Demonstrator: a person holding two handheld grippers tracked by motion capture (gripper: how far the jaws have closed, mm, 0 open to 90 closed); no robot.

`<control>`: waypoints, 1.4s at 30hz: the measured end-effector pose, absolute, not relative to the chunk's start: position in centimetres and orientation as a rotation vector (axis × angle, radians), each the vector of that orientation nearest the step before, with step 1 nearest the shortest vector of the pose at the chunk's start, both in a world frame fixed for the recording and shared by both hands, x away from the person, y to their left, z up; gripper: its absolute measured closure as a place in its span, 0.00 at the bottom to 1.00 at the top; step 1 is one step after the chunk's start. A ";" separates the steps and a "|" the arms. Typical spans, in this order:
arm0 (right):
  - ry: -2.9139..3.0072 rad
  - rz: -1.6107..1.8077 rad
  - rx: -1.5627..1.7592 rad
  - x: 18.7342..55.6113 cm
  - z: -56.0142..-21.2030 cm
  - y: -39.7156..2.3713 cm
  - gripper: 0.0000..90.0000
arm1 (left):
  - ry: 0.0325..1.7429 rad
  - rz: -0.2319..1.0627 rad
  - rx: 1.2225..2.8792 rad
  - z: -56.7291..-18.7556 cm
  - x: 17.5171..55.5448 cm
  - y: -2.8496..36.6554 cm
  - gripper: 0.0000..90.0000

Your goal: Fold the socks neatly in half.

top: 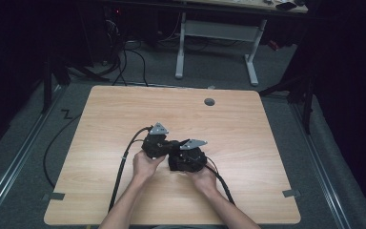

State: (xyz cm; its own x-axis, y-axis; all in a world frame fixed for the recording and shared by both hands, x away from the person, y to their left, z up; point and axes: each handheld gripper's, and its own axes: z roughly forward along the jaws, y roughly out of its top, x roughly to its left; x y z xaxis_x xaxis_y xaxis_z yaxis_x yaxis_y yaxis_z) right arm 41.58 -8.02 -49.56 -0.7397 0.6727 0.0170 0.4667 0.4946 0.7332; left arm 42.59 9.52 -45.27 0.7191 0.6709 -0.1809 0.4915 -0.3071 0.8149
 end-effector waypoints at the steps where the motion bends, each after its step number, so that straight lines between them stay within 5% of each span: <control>1: 2.469 1.075 0.962 41.7 -49.5 -7.8 0.67 | 0.890 0.241 1.969 -45.4 42.6 9.6 0.96; 14: 2.469 1.196 0.903 39.1 -48.0 -11.9 0.57 | 0.906 0.243 1.931 -45.7 43.1 10.0 0.96; 42: 2.418 1.137 0.982 40.3 -50.2 -11.3 0.52 | 0.873 0.256 1.994 -48.6 38.8 9.9 0.96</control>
State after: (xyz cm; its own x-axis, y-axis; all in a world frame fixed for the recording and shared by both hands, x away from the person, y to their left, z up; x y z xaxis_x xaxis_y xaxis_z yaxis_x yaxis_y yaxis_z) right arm 40.33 -11.32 -50.22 -0.7241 0.6893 0.0231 0.4575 0.4549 0.7641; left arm 38.75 9.87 -48.56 0.7277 0.6679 -0.1562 0.4781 -0.3306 0.8137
